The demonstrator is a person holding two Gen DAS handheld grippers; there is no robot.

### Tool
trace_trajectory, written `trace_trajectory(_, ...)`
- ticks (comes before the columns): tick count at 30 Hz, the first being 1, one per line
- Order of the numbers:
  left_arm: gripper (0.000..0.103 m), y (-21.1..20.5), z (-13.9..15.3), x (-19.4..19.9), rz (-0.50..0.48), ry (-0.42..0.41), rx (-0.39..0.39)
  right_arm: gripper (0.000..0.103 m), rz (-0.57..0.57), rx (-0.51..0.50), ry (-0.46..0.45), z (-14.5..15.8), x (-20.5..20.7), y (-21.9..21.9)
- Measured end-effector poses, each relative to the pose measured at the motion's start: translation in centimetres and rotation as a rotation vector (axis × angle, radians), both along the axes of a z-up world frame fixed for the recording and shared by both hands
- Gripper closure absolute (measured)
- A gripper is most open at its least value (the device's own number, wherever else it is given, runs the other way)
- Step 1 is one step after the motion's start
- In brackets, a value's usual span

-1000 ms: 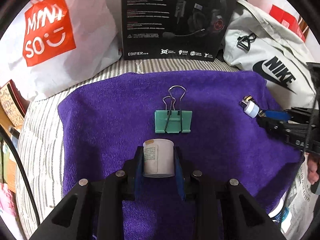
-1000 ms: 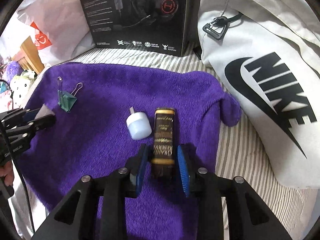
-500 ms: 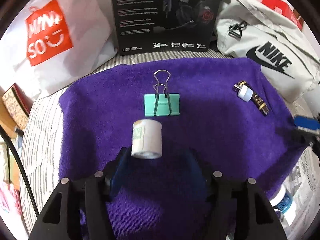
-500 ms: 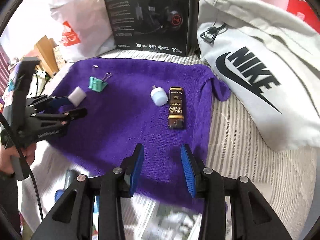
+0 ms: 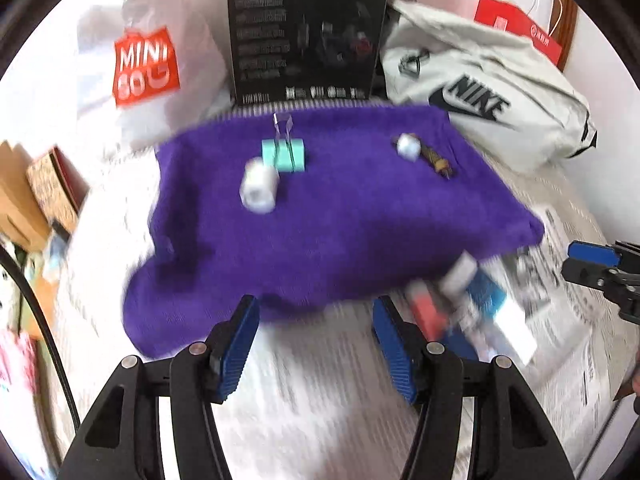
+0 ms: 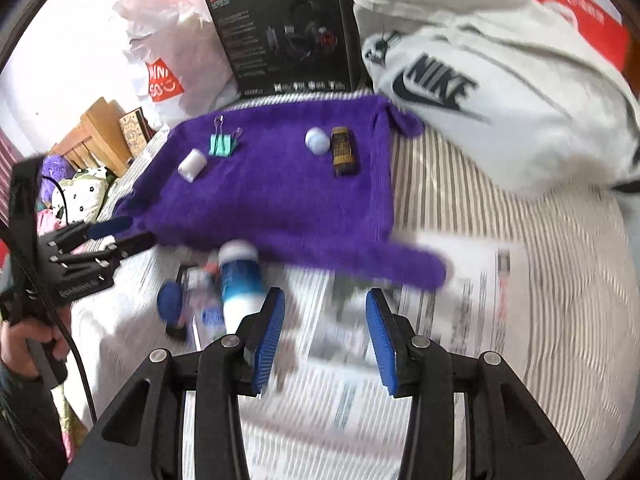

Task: Organize rigid objects
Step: 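Grasp the black tube with the left gripper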

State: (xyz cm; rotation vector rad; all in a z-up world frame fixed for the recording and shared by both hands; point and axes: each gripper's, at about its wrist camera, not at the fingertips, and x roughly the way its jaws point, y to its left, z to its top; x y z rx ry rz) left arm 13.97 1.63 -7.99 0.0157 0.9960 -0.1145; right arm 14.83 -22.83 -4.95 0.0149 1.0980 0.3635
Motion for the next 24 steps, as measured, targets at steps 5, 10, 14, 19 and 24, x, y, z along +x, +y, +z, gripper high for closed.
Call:
trace_trajectory(5, 0.046, -1.3, -2.5, -0.8, 0.012, 0.051, -0.028, 0.061, 0.008, -0.006, 0.025, -0.5, -2.9, -0.4)
trace_trajectory(10, 0.046, -2.1, -2.6, -0.5, 0.02, 0.059, -0.043, 0.061, 0.013, -0.001, 0.033, -0.3, -5.1, -0.9)
trace_trajectory(14, 0.046, -3.4, -2.8, -0.3, 0.004, 0.079, -0.013, 0.061, 0.016, -0.011, 0.03, -0.3, -5.8, -1.0)
trace_trajectory(19, 0.044, -3.8, -3.0, -1.5, -0.015, 0.07, 0.032, 0.061, 0.013, -0.01, 0.029, -0.3, -6.0, -1.0)
trace_trajectory(24, 0.043, -1.7, -3.1, -2.9, 0.011, 0.07, 0.026, 0.061, 0.028, -0.025, 0.035, -0.8, -6.0, -0.4)
